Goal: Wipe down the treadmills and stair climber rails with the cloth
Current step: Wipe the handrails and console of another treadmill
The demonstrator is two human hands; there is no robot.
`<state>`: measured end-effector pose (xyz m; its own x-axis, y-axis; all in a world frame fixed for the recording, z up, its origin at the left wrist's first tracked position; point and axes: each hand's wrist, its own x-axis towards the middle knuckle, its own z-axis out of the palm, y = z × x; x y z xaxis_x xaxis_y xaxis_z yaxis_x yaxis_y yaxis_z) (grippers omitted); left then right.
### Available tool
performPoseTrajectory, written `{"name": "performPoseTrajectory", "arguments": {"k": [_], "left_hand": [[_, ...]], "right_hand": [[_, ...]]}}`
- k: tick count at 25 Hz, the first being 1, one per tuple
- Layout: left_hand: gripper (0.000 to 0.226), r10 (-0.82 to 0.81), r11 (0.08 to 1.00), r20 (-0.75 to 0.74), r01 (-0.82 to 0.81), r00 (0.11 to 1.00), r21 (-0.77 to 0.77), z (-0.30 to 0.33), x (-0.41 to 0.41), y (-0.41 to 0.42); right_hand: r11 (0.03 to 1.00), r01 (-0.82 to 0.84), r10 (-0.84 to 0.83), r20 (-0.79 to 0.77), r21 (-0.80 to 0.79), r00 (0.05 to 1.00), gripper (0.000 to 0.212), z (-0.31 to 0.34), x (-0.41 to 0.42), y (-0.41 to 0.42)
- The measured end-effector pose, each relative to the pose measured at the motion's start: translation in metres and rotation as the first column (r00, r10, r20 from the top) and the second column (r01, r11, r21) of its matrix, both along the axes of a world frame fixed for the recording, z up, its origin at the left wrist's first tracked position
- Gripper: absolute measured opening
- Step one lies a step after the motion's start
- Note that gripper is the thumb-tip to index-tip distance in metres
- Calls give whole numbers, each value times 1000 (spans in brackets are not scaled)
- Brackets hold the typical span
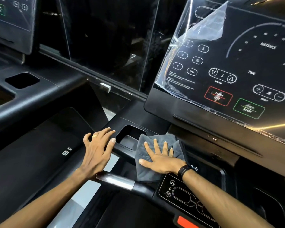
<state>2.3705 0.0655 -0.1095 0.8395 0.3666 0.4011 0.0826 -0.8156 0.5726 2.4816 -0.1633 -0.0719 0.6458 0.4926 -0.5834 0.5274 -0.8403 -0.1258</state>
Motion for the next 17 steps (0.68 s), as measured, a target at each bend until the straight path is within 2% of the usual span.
{"name": "performPoseTrajectory", "arguments": {"k": [4, 9, 12, 14, 17], "left_hand": [[60, -6, 1000, -16, 6, 1000, -25, -8, 33, 17], [59, -45, 999, -70, 43, 997, -29, -21, 69, 52], [63, -56, 996, -120, 47, 991, -77, -32, 80, 66], [62, -83, 993, -129, 71, 988, -95, -38, 83, 66], [59, -79, 993, -133, 65, 988, -102, -42, 84, 65]], "right_hand": [[998, -52, 49, 91, 27, 995, 81, -11, 23, 8], [981, -137, 69, 418, 135, 906, 76, -24, 54, 35], [982, -68, -34, 518, 177, 855, 79, -31, 85, 58], [957, 66, -199, 476, 283, 857, 77, -34, 112, 75], [828, 249, -437, 301, 502, 847, 75, -43, 156, 106]]}}
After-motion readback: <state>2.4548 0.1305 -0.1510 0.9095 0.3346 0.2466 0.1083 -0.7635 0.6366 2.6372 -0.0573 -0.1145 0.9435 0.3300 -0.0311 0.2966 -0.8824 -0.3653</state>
